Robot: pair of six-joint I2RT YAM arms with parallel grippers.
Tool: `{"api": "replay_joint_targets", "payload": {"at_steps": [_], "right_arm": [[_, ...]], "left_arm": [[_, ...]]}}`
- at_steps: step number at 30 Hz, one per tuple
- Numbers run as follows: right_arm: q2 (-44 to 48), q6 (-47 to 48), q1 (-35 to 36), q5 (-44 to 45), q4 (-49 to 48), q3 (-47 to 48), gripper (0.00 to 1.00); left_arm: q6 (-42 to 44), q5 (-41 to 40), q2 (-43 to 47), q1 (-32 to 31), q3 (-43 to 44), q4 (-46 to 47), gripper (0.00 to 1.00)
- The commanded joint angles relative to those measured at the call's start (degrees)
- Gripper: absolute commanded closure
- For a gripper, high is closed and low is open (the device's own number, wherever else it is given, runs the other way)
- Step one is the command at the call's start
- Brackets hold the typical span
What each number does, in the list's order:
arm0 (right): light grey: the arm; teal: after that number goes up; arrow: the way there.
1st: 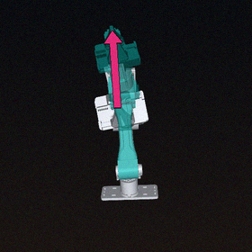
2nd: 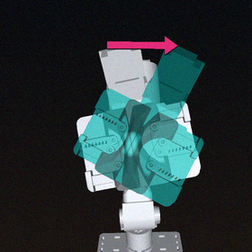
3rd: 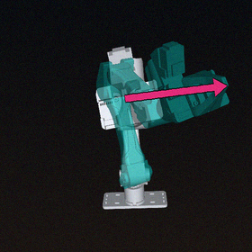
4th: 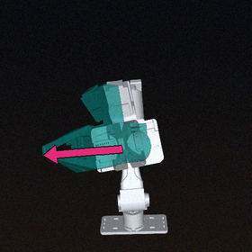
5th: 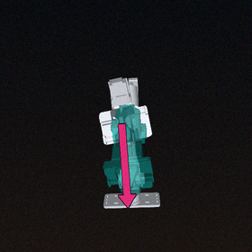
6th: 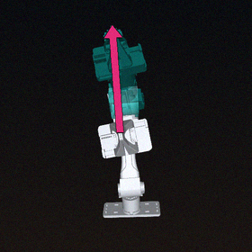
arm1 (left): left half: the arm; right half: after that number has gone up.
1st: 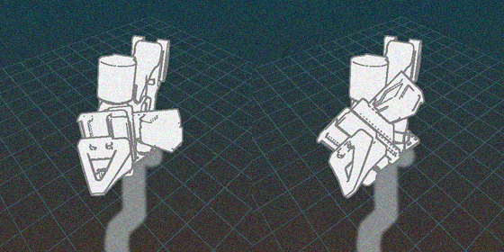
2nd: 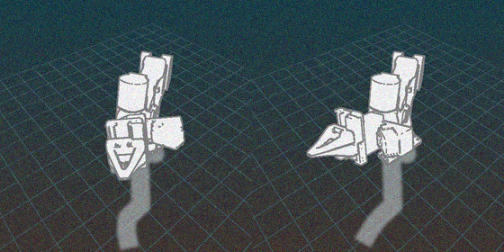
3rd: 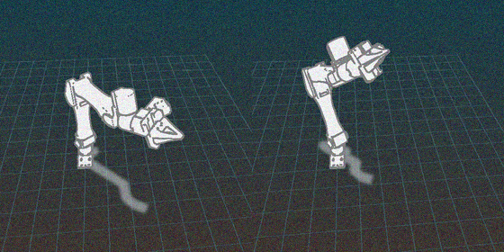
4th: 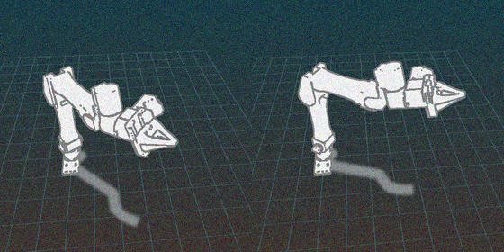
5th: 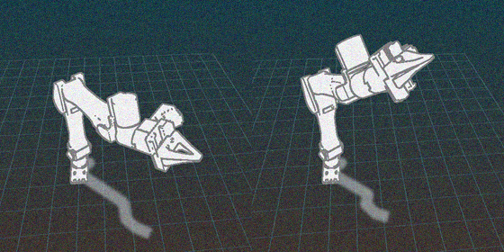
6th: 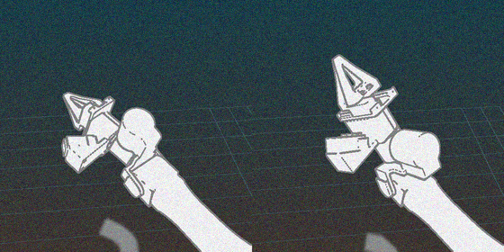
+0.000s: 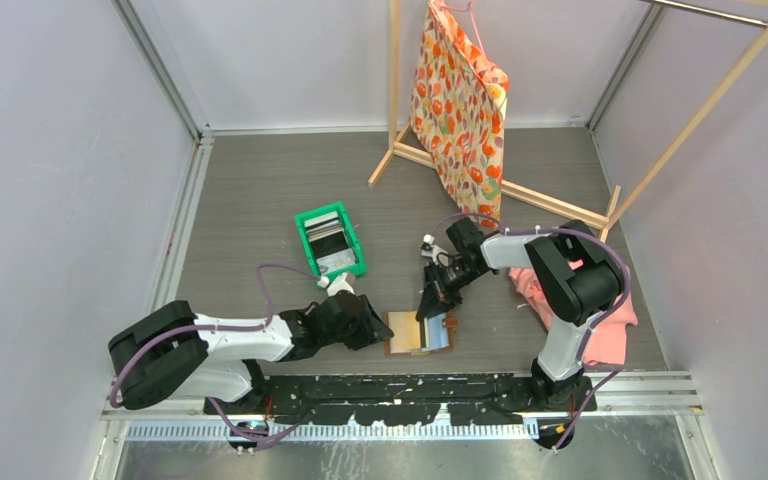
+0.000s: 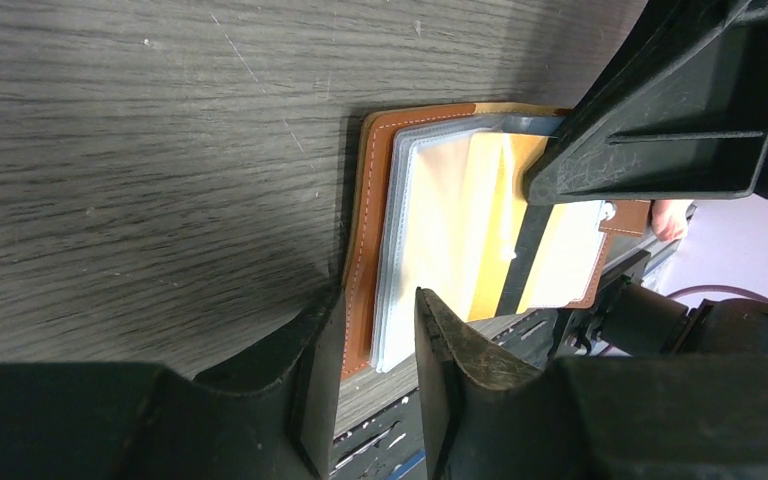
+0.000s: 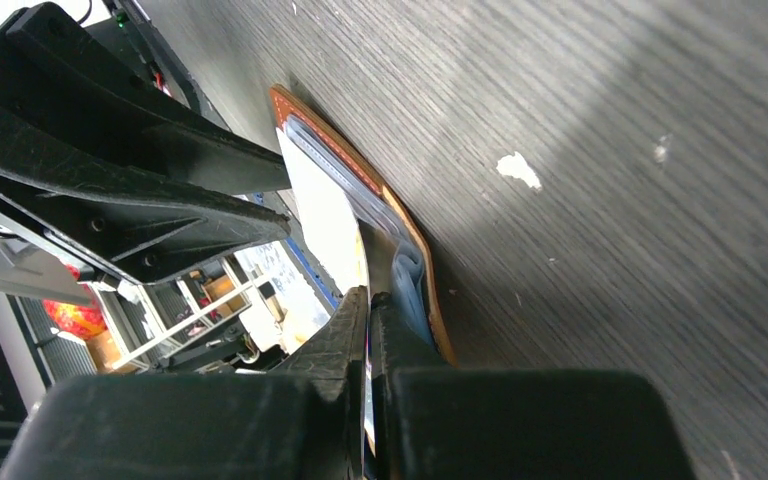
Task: Put the credit cards into the card holder
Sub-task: Insert the credit card into the card holder.
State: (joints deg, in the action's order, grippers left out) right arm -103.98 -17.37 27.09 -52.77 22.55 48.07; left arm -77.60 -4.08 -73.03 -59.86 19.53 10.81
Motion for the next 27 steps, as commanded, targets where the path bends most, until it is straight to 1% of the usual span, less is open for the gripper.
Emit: {"api": "replay_joint_targets", "payload": {"at_steps": [1,2,4,8,10,14,15,17,19,27], "right_arm": [[-0.1,-4.3,2.6,2.7,-6.6,-1.3,0.95],[-0.4,-5.0,2.7,2.8,-7.6,-1.4,0.95],[-1.1,-4.7,2.9,2.8,-6.7,-0.5,0.89],[-1.2,4.3,2.4,3.3,4.1,6.1,0.77],[0.0,6.8,1.8,4.2,7.4,7.8,0.69],[2.7,10.2,1.5,6.6,10.9,9.9,0.51],[2.9,10.8,1.5,7.1,11.7,10.5,0.48],[2.9,12.5,1.5,8.1,13.8,12.0,0.43],[2.7,14.6,1.5,9.3,15.7,13.3,0.41],[1.9,22.2,2.4,18.2,21.6,18.6,0.35]], "left_arm": [[1.6,0.4,-3.4,0.1,-0.6,-1.8,0.66],[1.4,0.7,-3.6,0.1,-0.7,-1.1,0.66],[1.3,0.9,-3.7,0.2,-0.9,-0.4,0.65],[1.1,-0.3,-1.7,0.1,-2.2,0.1,0.63],[1.4,-0.8,-0.5,0.1,-3.0,0.3,0.61],[2.3,-1.4,1.4,0.1,-3.4,-0.2,0.59],[2.4,-1.5,1.7,0.1,-3.5,-0.3,0.59],[2.9,-1.5,2.2,0.2,-3.6,-0.3,0.58],[3.3,-1.5,2.4,0.1,-3.7,0.0,0.58],[6.1,-0.4,2.3,0.1,-3.4,2.6,0.57]]}}
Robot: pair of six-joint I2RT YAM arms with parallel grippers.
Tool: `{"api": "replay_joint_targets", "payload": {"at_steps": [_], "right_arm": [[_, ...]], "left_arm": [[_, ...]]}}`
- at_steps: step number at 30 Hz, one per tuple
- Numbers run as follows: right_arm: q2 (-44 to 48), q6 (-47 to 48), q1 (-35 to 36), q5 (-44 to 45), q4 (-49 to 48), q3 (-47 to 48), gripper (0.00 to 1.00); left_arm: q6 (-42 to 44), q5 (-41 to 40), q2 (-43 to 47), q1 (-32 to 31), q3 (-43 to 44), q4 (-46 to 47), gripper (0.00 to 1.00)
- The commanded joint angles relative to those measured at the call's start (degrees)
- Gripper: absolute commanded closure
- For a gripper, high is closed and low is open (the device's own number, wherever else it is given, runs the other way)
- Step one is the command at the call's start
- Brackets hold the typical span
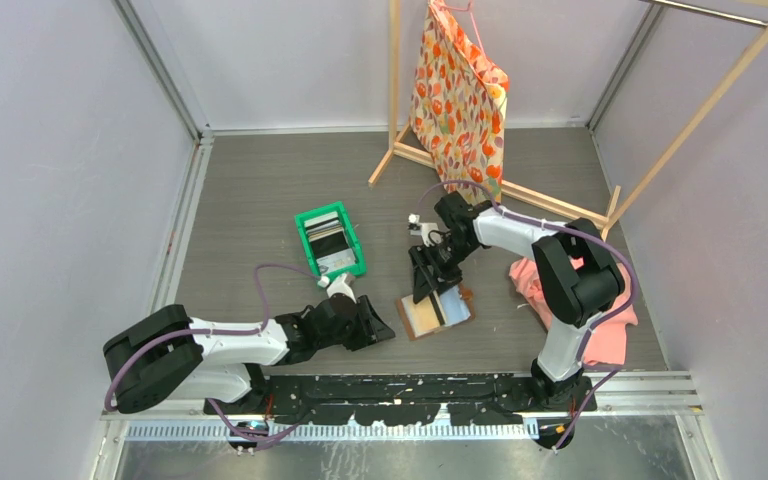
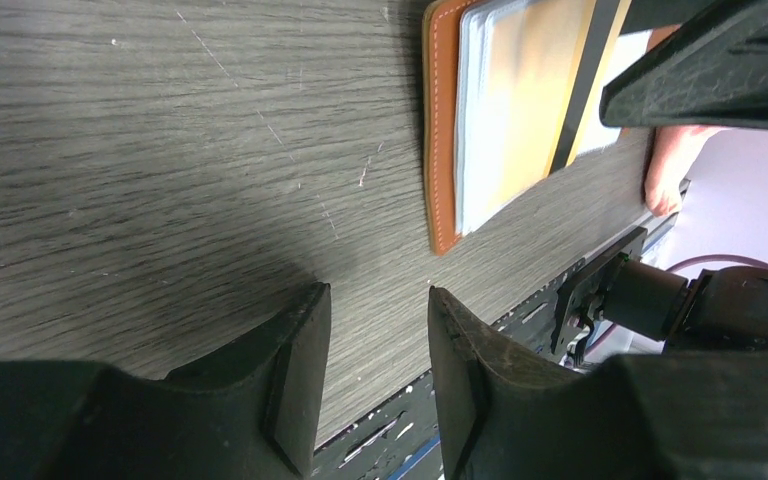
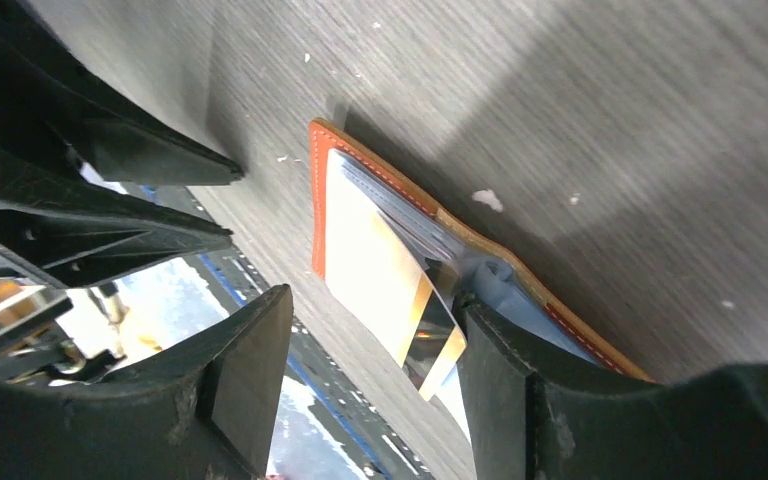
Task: Put the credit cards into the card holder
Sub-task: Insert the credit card into the card holder.
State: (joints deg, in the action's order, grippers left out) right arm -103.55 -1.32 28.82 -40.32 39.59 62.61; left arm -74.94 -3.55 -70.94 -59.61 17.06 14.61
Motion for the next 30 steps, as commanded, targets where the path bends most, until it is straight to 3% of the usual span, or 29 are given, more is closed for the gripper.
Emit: {"api": "replay_joint_targets", "payload": {"at_steps": [1,15,30], "right_arm": [[1.5,7.2,0.8,6.6,5.0,4.7,0.35],[2.7,18.7,4.3,19.7,7.0,10.5,0.32],[1.5,23.3,5.0,18.3,10.1,15.1,0.26]], "left_arm": [[3.7,-0.9,0.3,-0.1,-0.8,-1.0,0.57],[5.8,-0.5,1.8,-0.1,-0.6,-0.1,0.56],[7.5,1.6,-0.9,-0.2,0.2,3.8,0.55]]}}
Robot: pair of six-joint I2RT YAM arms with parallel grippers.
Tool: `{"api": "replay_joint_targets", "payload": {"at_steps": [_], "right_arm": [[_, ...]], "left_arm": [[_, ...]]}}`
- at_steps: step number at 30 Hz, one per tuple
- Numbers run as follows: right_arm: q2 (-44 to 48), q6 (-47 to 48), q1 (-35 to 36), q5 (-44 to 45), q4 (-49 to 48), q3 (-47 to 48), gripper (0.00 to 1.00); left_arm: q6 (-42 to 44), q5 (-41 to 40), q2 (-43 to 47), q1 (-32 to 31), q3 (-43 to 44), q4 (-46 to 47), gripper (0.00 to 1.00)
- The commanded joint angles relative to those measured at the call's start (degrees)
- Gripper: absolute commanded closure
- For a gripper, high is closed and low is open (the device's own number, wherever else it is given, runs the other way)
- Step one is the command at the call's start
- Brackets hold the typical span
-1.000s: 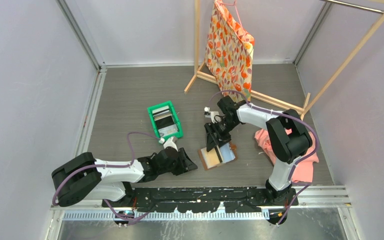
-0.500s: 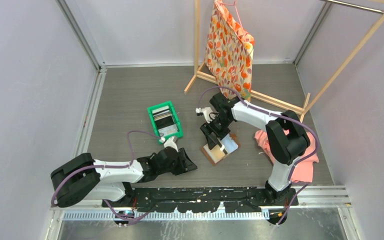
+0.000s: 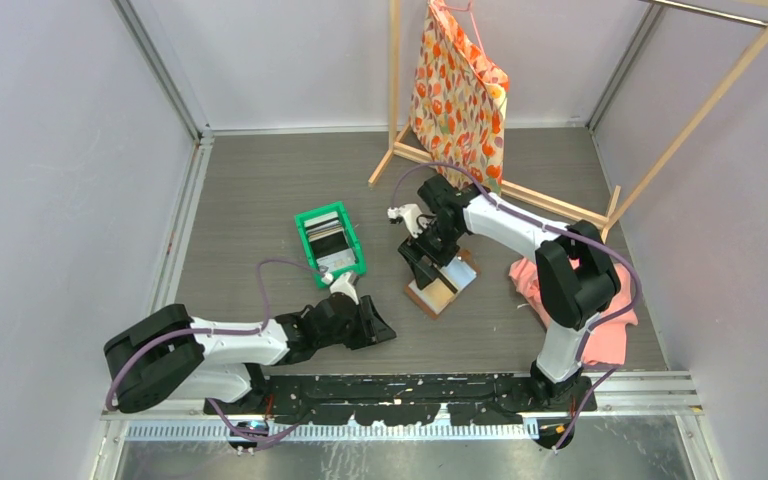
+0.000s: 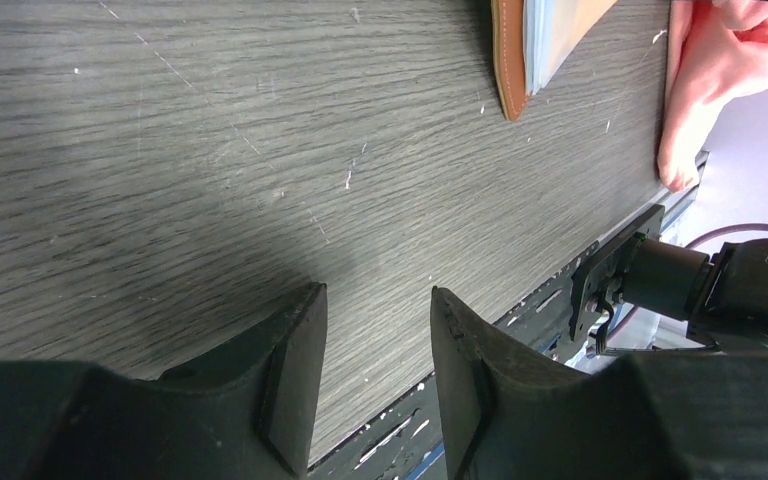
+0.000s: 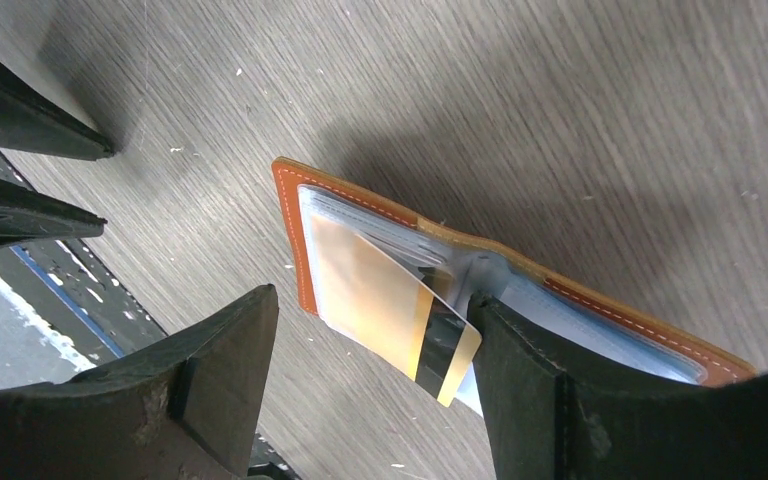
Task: Put the credit cards into the card holder
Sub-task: Insert the credit card into the card holder.
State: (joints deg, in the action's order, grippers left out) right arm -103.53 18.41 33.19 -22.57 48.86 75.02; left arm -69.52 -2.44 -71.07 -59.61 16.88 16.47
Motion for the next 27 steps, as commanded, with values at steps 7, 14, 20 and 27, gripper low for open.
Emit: {"api": "replay_joint_targets", "payload": {"at_steps": [7,14,20,27], "right_arm": [[3.4,8.4,2.3,2.5,-2.1,0.6,0.24],[0.7,9.7,1.1,-4.7,2.1,4.6,0.21],[1.4,8.8,-1.2,-8.3,2.4,5.2,0.21],[0.7,6.5,-3.3,-11.5,2.6,2.5,0.28]], "left_arm": [[2.6,0.6,-0.2,-0.1,0.1,2.5,0.55],[3.1,0.6,0.8,-0.2,-0.1,2.7,0.55],[3.3,0.2,1.9,-0.2,-0.7,2.4,0.55],[2.9,-1.1,1.9,-0.1,-0.5,3.9,0.55]]}}
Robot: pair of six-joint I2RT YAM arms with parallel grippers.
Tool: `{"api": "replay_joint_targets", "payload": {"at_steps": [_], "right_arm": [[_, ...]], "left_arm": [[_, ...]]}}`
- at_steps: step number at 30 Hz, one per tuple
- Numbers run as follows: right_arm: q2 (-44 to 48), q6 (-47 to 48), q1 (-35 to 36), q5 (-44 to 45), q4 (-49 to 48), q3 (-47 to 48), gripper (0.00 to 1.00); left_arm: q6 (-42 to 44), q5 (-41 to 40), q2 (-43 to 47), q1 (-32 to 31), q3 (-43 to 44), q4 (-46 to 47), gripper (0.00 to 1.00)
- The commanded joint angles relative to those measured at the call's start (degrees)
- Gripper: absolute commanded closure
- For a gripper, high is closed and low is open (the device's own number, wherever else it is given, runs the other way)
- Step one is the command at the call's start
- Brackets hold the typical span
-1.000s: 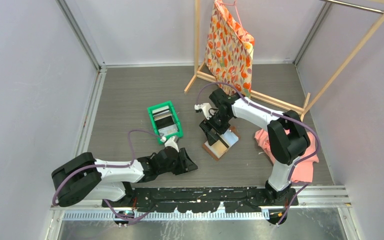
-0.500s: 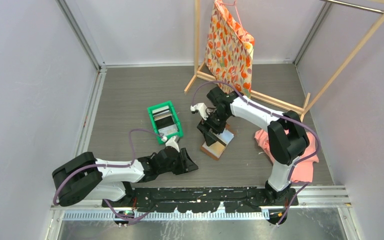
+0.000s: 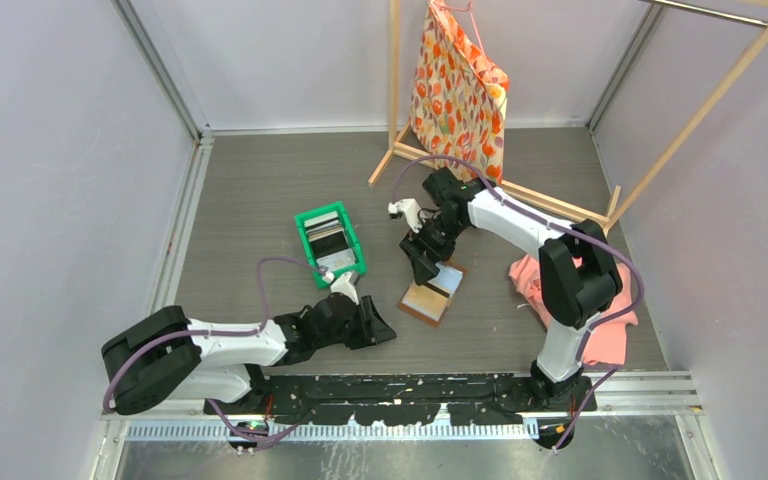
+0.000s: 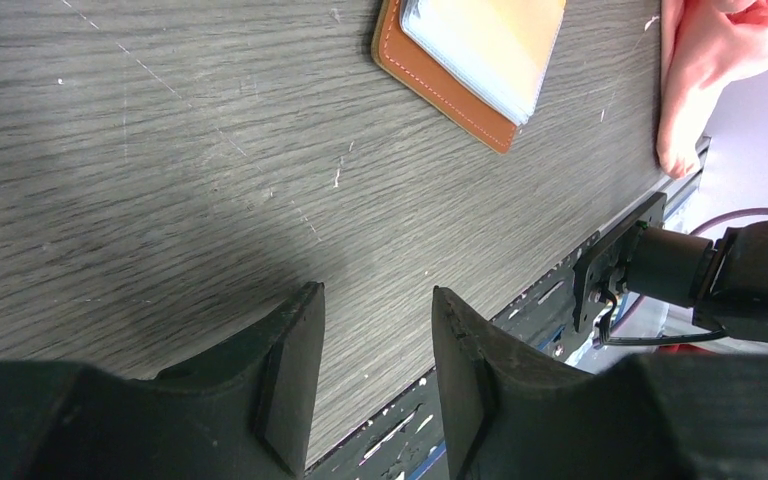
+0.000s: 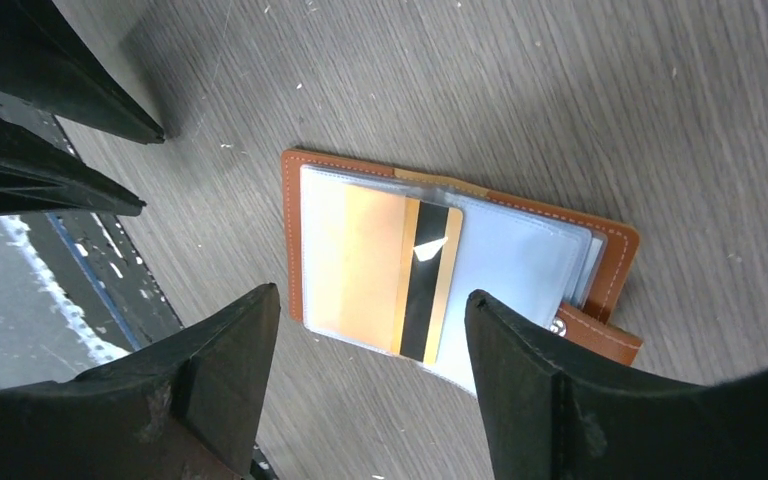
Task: Put the credit cards into the card holder
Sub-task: Insert the credit card into the card holder.
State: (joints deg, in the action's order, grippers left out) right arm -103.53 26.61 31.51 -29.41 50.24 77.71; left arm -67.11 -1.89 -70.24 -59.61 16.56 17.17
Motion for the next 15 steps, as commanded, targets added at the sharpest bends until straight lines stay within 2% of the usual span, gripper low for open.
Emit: {"api": "replay_joint_targets", "payload": {"at_steps": [1,6,15], "right_arm": [[-0.2,-2.0,-2.0,-4.9,1.8,-0.4,0.31],[-3.1,-4.3,-3.8,-4.5,1.4,-1.3,0.38],[-6.6,-5.1,-3.8,-2.9,1.2,-1.9,0.43]], "left_arm": [[0.4,-2.0,1.0,-0.1,-0.1,3.7,0.55],[-0.5,-2.6,-2.9,-0.1,2.3,6.2,0.58],[-3.8,-3.0,-16.2,-0.1,7.2,12.4,0.71]]}}
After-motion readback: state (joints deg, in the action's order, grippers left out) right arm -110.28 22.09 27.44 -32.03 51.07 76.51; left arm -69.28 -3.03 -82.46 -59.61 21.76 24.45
